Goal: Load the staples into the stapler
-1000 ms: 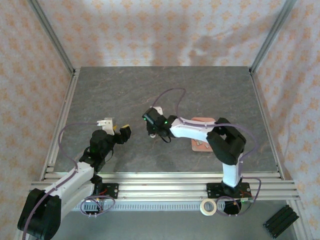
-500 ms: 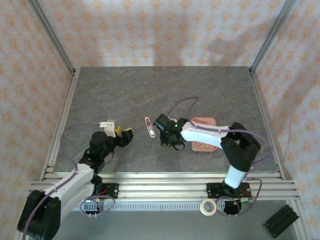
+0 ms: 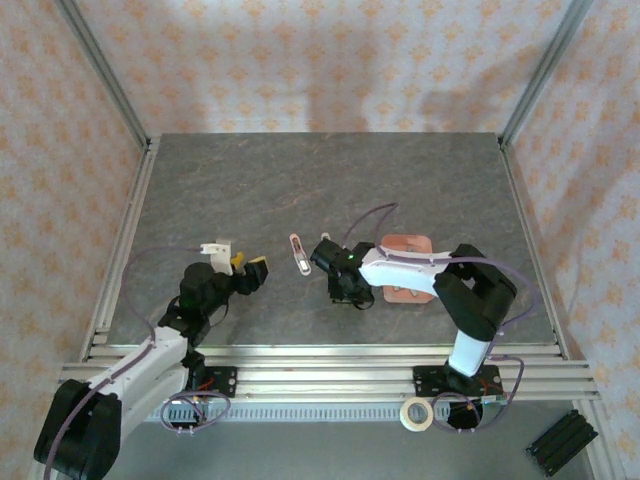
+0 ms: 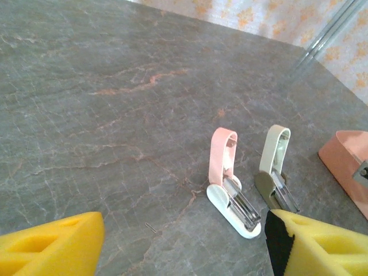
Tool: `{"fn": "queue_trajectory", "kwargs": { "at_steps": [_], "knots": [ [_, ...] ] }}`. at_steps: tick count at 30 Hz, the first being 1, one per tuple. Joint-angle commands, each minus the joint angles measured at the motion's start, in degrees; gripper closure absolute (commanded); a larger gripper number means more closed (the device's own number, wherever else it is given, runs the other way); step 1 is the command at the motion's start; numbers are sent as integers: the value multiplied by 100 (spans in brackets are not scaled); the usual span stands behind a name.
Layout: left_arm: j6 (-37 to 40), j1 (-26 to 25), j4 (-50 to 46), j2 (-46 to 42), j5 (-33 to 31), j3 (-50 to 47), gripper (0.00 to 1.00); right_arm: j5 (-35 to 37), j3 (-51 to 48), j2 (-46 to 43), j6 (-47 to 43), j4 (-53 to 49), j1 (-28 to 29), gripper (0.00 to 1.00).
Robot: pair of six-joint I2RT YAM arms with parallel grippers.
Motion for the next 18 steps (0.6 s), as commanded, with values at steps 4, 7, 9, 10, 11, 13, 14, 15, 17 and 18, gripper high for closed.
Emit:
{"fn": "queue_trajectory", "kwargs": {
  "at_steps": [4,7,9,10,11,13,14,15,17,18],
  "knots": [
    [352,-156,-21,211,45,280,26,-78,131,-505,189,-506,-96,69],
    [400,-197,4,325,51,342,26,-344,194,-475,183,-643,-262,70],
    [423,-213,25,390,56,370,26,-497,281,-312,115,-771,-338,70],
    [428,-217,34,422,57,376,26,-613,334,-229,93,-805,-364,71],
    [432,-220,41,441,54,379,26,-718,391,-130,87,-830,-384,71],
    [448,-223,41,467,61,401,26,-854,533,40,77,-913,-393,71],
    [450,-230,43,476,53,397,26,-900,585,111,75,-938,-393,71],
    [454,-234,41,481,48,405,26,-919,647,179,74,-986,-393,71],
    [455,-226,41,490,51,404,26,-925,752,309,55,-1071,-402,71],
    [460,-236,41,494,48,405,26,-921,789,369,47,-1102,-402,71]
  ]
}}
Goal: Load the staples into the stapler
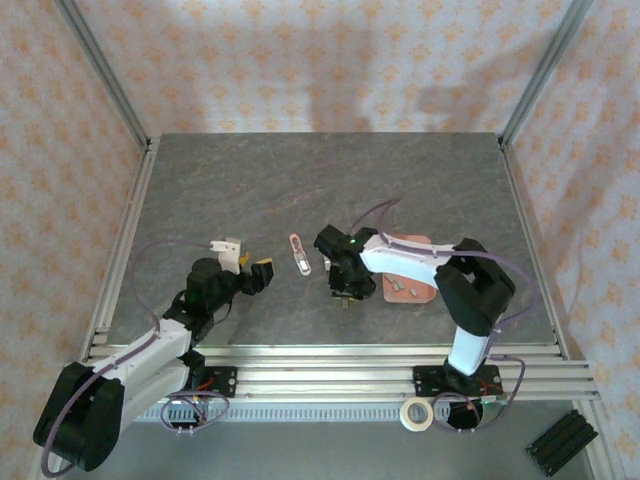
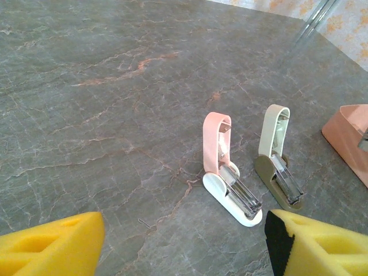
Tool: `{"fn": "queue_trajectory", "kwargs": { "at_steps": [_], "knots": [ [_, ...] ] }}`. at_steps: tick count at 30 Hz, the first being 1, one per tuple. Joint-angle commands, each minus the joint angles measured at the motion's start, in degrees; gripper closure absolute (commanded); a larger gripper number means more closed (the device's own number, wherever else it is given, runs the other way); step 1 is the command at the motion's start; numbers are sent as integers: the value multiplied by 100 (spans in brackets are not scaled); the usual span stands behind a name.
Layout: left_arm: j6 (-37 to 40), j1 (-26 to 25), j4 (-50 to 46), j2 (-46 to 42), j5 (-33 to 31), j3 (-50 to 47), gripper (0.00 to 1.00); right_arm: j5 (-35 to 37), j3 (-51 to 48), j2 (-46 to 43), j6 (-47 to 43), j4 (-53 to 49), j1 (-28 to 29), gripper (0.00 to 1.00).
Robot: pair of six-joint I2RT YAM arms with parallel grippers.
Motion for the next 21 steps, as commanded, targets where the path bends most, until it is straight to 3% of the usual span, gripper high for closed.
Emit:
{"fn": "queue_trajectory", "kwargs": {
  "at_steps": [1,21],
  "knots": [
    [122,-63,58,18,51,180,25,-71,224,206,-42,-420,-8,71],
    [100,-92,54,33,49,180,26,-33,388,576,-117,-402,-33,76]
  ]
}}
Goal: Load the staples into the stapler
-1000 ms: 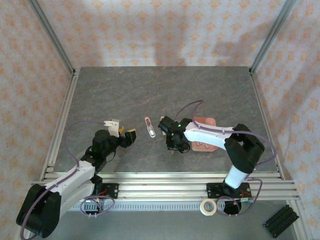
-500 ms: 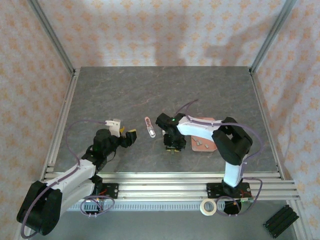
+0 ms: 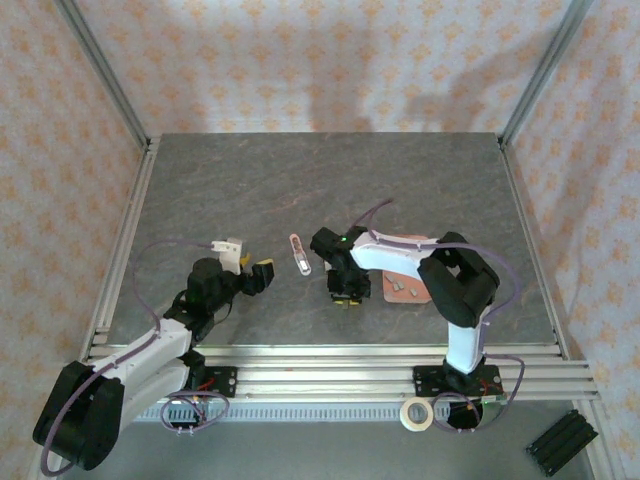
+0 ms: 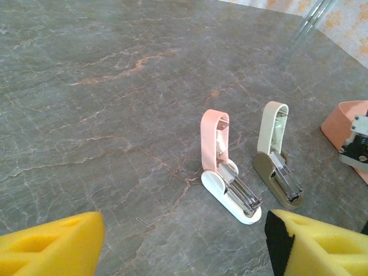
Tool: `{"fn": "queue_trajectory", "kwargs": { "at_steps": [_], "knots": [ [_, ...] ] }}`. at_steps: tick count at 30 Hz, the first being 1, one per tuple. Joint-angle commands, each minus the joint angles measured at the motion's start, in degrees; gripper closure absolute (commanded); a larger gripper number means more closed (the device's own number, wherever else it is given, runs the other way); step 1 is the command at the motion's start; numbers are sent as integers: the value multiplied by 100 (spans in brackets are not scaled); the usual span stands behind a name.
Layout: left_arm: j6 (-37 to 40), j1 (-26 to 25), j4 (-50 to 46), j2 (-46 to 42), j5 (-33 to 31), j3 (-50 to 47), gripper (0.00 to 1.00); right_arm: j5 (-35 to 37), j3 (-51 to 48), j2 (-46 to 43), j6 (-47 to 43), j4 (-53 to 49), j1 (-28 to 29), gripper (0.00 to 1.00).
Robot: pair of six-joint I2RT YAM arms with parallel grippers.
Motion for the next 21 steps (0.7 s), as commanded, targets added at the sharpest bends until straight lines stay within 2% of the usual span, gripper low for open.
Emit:
{"fn": "queue_trajectory", "kwargs": {
  "at_steps": [1,7,13,21],
  "knots": [
    [67,-60,58,5,54,178,25,38,108,108,-27,-31,-35,76],
    [75,-73,47,-4,28,180,26,105,41,212,-11,-24,-35,80],
    [61,-82,42,-12,-15,169,26,385,-40,-198,-9,229,-35,83],
    [-534,-108,424,-35,-779,-132,26,1056,26,-800,-145,1052,-26,83]
  ]
}}
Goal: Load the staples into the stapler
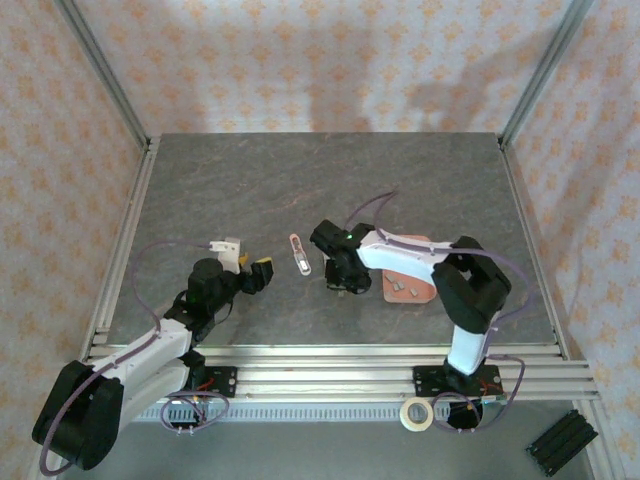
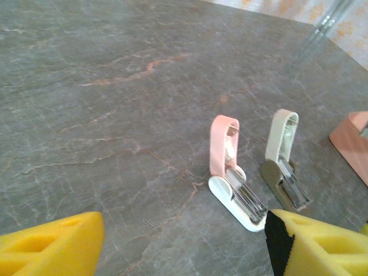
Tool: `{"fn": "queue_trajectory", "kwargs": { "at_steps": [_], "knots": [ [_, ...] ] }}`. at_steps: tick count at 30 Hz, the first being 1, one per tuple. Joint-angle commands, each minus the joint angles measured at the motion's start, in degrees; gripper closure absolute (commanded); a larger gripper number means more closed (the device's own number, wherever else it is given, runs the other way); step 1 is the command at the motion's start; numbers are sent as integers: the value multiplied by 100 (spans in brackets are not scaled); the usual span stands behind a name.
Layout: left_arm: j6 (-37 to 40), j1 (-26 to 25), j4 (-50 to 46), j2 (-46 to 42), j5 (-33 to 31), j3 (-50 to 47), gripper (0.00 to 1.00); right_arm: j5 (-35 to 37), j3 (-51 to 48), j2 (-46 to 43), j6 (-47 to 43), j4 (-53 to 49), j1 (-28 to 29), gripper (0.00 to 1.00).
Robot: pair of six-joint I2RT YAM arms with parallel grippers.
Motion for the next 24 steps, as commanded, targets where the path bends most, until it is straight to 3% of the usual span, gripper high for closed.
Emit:
{"fn": "queue_trajectory", "kwargs": {
  "at_steps": [1,7,13,24],
  "knots": [
    [-324,-42,384,-47,-488,-152,26,643,78,-303,-158,625,0,83],
    [-427,-49,200,-65,-790,-143,25,1114,539,-38,-823,1129,210,83],
    [-439,-51,186,-92,-905,-193,25,1198,1294,642,-1374,956,419,84],
    [-358,-49,116,-113,-903,-208,25,1210,1832,1299,-1983,855,460,84]
  ]
}}
